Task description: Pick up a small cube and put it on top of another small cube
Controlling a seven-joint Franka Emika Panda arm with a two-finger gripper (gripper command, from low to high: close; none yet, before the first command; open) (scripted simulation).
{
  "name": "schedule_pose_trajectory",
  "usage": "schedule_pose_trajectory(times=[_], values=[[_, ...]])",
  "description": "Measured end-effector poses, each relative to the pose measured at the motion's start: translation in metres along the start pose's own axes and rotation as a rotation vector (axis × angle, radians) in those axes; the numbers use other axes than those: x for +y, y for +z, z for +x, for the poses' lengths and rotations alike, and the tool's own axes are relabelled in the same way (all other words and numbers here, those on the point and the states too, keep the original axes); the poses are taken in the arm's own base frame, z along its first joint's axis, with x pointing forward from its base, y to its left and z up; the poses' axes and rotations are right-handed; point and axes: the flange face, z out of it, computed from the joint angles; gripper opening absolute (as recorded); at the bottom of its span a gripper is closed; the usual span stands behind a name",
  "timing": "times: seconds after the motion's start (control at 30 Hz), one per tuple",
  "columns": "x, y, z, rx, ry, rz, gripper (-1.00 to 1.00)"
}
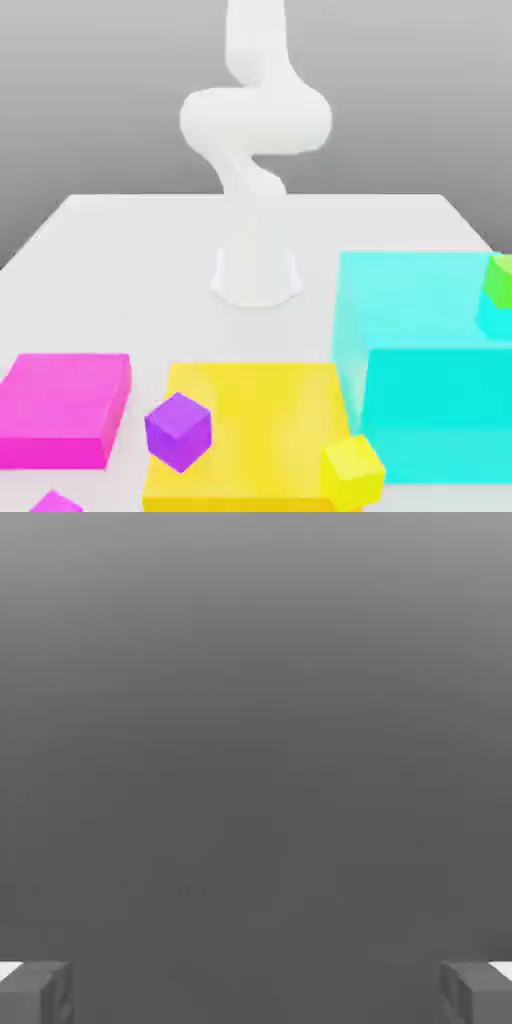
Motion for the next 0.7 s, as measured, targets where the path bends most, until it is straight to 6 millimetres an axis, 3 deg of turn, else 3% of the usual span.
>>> schedule_pose_trajectory(times=[0.2,0.37,0.53,0.7], values=[[0.019,0.100,0.027,-0.083,0.079,-0.118,0.00],[0.050,0.181,0.042,-0.145,0.147,-0.215,0.00],[0.093,0.260,0.048,-0.203,0.217,-0.316,0.00],[0.152,0.333,0.047,-0.255,0.294,-0.420,0.00]])
